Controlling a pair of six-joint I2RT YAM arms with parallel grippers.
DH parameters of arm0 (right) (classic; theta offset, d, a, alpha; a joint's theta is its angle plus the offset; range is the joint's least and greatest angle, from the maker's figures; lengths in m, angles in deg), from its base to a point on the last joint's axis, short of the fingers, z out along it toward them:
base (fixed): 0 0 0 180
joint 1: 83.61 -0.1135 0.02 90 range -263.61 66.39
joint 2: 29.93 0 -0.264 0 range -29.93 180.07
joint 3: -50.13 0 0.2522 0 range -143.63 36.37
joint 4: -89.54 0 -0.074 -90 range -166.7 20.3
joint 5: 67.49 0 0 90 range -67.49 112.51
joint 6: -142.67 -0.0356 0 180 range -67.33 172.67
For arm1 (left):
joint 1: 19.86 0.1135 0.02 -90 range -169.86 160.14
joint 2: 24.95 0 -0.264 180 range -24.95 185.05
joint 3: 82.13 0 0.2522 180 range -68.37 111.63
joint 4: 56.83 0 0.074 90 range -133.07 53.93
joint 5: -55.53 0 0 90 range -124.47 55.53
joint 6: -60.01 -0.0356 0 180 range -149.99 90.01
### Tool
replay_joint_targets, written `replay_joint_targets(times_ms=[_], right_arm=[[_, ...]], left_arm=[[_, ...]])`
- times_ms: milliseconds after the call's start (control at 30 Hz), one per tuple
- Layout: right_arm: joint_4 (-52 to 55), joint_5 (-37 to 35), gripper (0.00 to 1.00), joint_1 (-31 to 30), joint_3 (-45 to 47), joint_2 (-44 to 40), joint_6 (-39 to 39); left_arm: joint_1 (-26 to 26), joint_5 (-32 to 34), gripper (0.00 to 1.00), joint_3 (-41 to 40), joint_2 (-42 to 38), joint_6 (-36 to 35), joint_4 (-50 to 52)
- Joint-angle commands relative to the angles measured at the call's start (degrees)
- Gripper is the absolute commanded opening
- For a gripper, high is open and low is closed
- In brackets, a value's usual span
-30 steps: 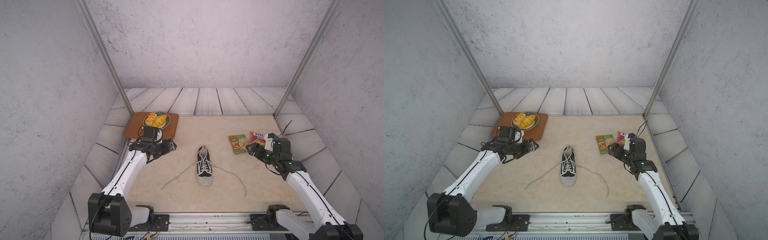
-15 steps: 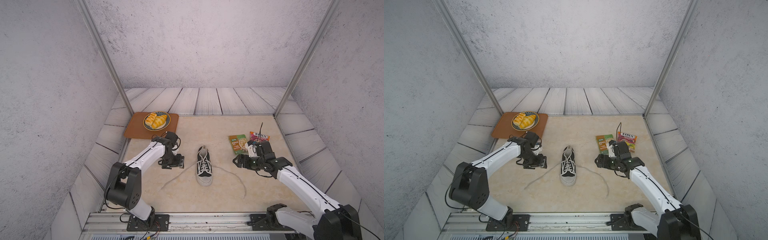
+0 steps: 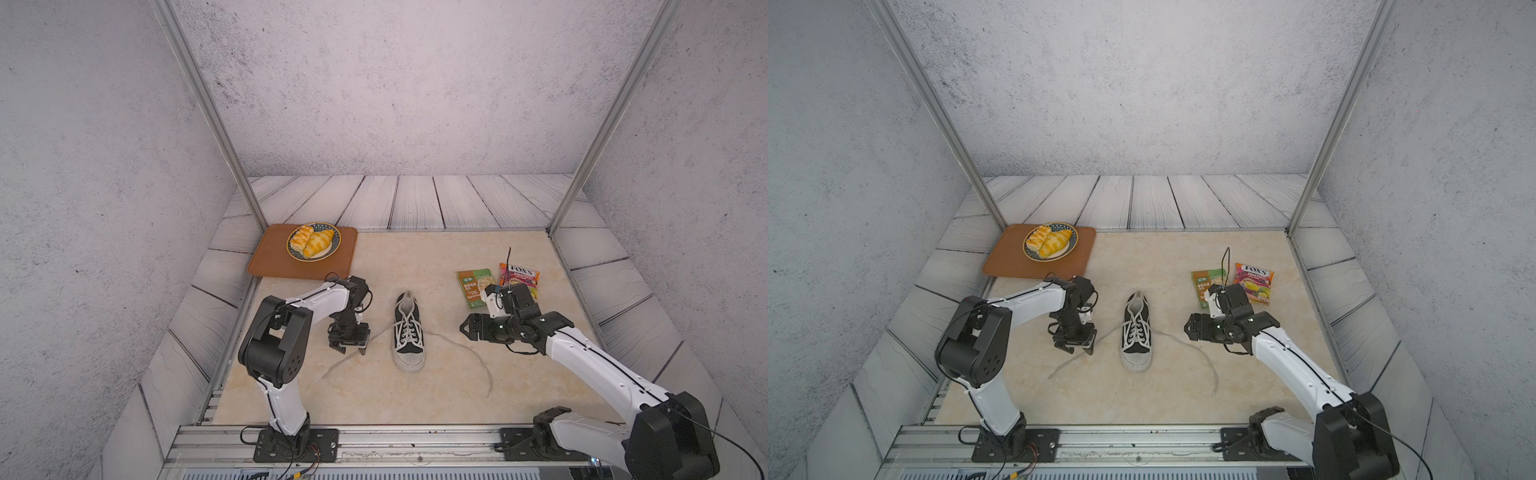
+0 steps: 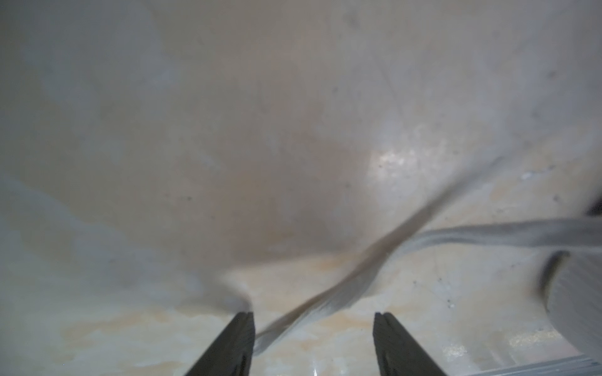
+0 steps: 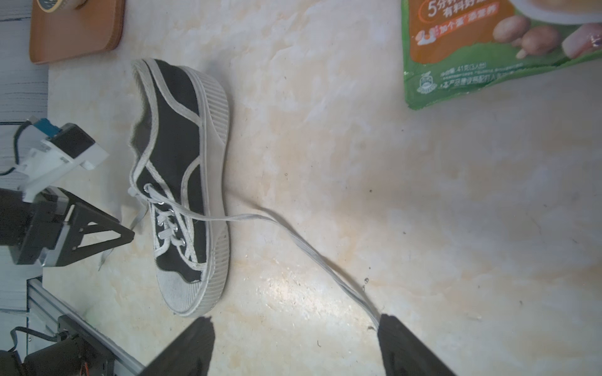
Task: Tie the shoes
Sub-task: Cross the shoelace with the shoelace.
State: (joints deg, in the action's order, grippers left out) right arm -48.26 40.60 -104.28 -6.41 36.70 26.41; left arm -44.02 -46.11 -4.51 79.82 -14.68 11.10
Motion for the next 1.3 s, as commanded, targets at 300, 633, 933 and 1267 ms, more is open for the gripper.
replay_joint_targets(times_ms=[300,633,933,1267], right_arm=[[1.4,-1.9,0.84,-0.2,0.3,-2.3,-0.1],[5.4,-7.5,0.82,-0.2,3.1,-3.6,-2.4],[6.3,-12.5,0.72,-1.2,5.8,3.1,-4.5],[3.3,-13.4,0.54,-4.7,6.4,12.1,-5.2]], left_arm=[[-1.0,0.9,0.08,2.1,5.5,-1.5,3.2],[-3.7,2.6,0.00,3.9,-5.4,-1.2,3.3],[-8.7,0.3,0.00,9.3,-19.0,-0.1,3.0],[-12.0,-6.1,0.00,11.5,-23.8,0.7,1.5]])
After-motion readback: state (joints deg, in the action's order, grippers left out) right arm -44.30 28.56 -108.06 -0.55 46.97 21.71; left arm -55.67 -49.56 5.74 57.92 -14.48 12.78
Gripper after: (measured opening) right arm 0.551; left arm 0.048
